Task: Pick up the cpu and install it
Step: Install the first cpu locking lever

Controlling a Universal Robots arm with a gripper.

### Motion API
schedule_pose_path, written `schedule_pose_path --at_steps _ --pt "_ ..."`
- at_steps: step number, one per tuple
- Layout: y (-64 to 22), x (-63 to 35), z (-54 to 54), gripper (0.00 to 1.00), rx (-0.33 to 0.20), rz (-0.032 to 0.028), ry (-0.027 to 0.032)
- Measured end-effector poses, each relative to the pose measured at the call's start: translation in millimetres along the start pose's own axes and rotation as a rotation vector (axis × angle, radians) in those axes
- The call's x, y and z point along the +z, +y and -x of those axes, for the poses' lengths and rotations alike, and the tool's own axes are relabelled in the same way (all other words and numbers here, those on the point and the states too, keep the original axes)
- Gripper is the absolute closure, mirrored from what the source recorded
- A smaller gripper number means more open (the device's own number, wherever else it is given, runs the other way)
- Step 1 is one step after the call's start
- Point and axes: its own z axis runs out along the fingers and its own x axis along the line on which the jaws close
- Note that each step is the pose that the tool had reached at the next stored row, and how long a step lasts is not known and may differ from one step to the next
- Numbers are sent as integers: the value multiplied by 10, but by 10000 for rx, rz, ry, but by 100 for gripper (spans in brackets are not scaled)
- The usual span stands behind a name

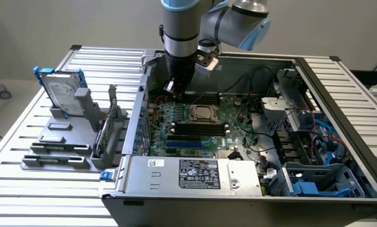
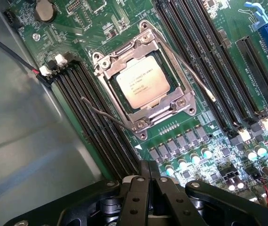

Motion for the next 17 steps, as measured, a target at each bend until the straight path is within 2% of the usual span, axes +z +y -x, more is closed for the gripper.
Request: schedule_pose_path --at_steps 12,17 --pt "24 33 16 89 -1 0 -3" --pt "59 52 -2 89 -1 1 0"
